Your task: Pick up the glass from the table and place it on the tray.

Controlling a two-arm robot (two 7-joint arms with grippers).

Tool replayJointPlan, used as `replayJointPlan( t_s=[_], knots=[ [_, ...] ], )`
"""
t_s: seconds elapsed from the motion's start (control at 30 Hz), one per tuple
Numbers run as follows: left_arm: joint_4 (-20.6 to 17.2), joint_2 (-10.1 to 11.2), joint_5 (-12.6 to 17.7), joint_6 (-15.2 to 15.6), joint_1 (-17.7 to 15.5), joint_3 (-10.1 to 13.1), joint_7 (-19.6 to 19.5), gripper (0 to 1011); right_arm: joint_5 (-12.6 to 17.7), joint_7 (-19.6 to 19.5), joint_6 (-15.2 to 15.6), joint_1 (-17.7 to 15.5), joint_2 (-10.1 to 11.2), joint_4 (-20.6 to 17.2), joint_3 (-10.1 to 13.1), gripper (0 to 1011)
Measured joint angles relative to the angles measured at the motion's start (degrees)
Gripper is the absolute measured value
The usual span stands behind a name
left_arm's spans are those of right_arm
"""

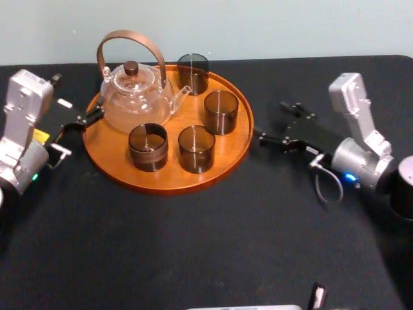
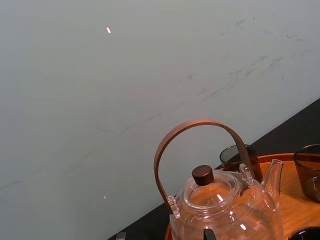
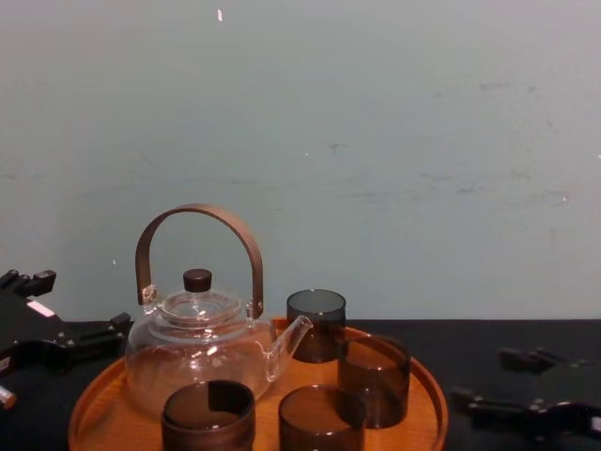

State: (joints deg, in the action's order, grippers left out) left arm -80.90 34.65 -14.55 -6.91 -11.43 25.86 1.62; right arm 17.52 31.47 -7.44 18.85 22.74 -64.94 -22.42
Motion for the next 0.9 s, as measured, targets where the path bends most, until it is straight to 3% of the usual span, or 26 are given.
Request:
replayJointPlan(
  t_s=[0.23,0.53,0.67,0.9],
  knots=[
    [0.0,0.0,0.0,0.0,0.0,0.0,0.0,1001,-0.62,-4.92,-0.77,-3.65,1.96,-3.24,3.79,1002],
    [0.0,0.0,0.0,0.0,0.0,0.0,0.0,1001,-0.67,-8.22,-1.44,-4.7,2.21,-3.64,8.27,1002],
    [0.0,0.0,0.0,0.0,0.0,0.0,0.0,1001,-0.97,-9.08,-1.55,-4.36,1.94,-3.12,9.3,1002],
    [0.0,0.0,0.0,0.0,0.0,0.0,0.0,1001,-0.98,-9.01,-1.57,-4.42,1.99,-3.17,9.13,1002]
  ],
)
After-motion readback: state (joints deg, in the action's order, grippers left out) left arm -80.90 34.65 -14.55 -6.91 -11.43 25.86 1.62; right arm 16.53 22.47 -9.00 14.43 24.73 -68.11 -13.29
